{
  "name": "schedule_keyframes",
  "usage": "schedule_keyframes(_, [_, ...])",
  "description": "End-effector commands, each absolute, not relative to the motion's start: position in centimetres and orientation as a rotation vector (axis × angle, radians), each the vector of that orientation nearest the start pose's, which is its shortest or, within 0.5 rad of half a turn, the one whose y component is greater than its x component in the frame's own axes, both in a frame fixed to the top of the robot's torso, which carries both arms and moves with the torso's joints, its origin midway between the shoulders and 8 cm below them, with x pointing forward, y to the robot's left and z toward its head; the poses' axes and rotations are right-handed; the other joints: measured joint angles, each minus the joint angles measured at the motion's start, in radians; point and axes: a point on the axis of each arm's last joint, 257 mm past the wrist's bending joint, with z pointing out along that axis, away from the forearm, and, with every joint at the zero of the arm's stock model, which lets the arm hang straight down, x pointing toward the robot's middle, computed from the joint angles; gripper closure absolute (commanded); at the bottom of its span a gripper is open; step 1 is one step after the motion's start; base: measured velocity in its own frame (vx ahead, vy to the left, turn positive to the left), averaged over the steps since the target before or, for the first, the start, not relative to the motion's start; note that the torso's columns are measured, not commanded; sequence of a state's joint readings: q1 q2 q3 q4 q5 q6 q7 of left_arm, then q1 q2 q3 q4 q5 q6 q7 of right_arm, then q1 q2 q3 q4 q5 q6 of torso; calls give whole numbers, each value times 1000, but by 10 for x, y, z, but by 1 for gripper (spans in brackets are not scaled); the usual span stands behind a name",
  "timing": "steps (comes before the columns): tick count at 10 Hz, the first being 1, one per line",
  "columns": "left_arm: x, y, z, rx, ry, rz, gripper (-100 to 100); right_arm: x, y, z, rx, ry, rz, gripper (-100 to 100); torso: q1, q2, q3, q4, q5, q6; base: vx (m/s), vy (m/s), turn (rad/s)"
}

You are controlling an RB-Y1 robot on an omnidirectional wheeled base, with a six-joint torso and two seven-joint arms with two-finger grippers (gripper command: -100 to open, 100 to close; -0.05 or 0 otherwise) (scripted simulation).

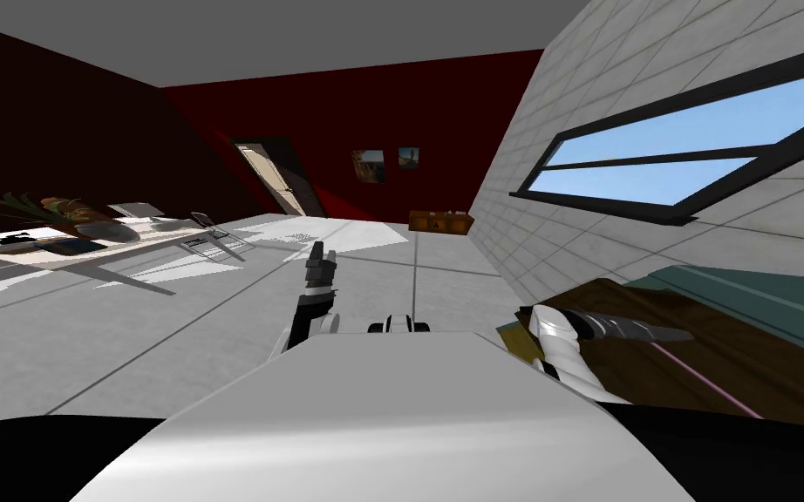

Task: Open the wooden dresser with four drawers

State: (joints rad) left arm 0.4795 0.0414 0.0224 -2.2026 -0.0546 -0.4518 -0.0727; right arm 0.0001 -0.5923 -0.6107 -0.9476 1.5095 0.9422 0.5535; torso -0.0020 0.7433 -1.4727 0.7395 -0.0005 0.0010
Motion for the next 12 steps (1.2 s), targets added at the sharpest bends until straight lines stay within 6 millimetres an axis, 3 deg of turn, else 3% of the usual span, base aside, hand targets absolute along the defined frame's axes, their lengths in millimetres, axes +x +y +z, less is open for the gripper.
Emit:
schedule_keyframes(1, [368,281,-13,-645,767,-1159,0,147,-836,-156,670,1688,-2181,-100,4,-2,-1,0,1,-1,-240,-10,293])
schedule_keyframes(6, [368,281,-14,-645,767,-1159,0,137,-844,-138,782,1697,-2238,-100,3,-7,-4,-2,1,-1,-188,13,260])
schedule_keyframes(7, [368,281,-14,-645,767,-1158,0,136,-844,-137,785,1699,-2243,0,1,-10,-6,-3,0,0,-17,5,-14])
schedule_keyframes(12, [368,281,-14,-645,767,-1158,0,136,-844,-137,784,1699,-2243,0,2,-5,-3,-1,1,-1,-2,1,0])
